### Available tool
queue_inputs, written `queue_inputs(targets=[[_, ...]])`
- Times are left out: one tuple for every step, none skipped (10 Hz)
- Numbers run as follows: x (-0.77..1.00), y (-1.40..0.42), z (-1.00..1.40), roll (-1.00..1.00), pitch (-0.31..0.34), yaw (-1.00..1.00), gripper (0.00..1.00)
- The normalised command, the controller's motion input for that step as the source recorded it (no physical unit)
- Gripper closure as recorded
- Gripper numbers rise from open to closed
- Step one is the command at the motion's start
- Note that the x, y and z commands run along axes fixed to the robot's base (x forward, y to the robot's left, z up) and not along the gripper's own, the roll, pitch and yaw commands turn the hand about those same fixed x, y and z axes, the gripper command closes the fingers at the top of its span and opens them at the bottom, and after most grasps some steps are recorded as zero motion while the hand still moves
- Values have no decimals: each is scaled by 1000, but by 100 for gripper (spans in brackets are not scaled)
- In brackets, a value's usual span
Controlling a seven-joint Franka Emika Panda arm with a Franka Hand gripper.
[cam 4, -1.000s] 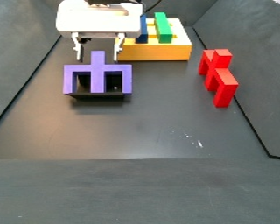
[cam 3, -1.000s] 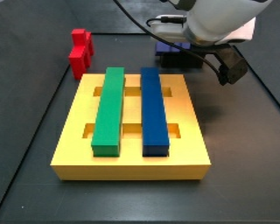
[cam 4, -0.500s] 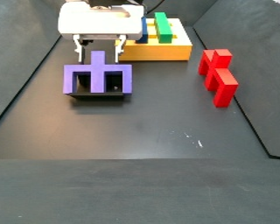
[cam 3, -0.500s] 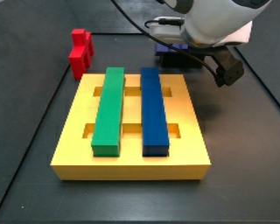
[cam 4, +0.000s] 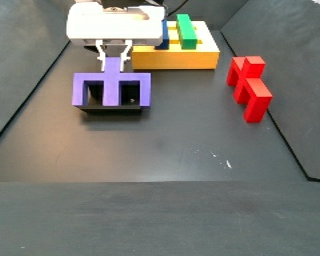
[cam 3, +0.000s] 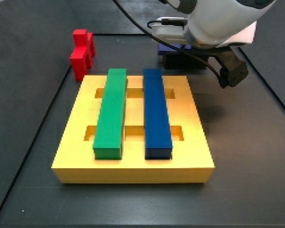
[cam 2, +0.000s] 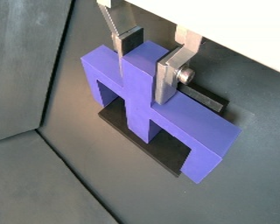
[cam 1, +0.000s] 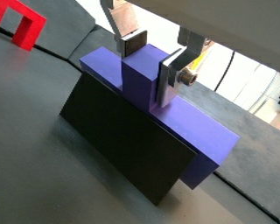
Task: Pick up the purple object. Move up. Place the purple object on the fixture. Regrasp the purple object. Move to above the board. Insert the purple object.
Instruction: Regrasp the purple object.
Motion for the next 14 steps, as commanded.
queue_inputs(targets=[[0, 0, 0, 0, 0, 0, 100], [0, 0, 0, 0, 0, 0, 100], [0, 0, 0, 0, 0, 0, 100], [0, 0, 0, 0, 0, 0, 100], [0, 0, 0, 0, 0, 0, 100], [0, 0, 0, 0, 0, 0, 100], [0, 0, 0, 0, 0, 0, 100], [0, 0, 0, 0, 0, 0, 100], [0, 0, 0, 0, 0, 0, 100], [0, 0, 0, 0, 0, 0, 100], [0, 0, 0, 0, 0, 0, 100], [0, 0, 0, 0, 0, 0, 100], [0, 0, 0, 0, 0, 0, 100], [0, 0, 0, 0, 0, 0, 100]])
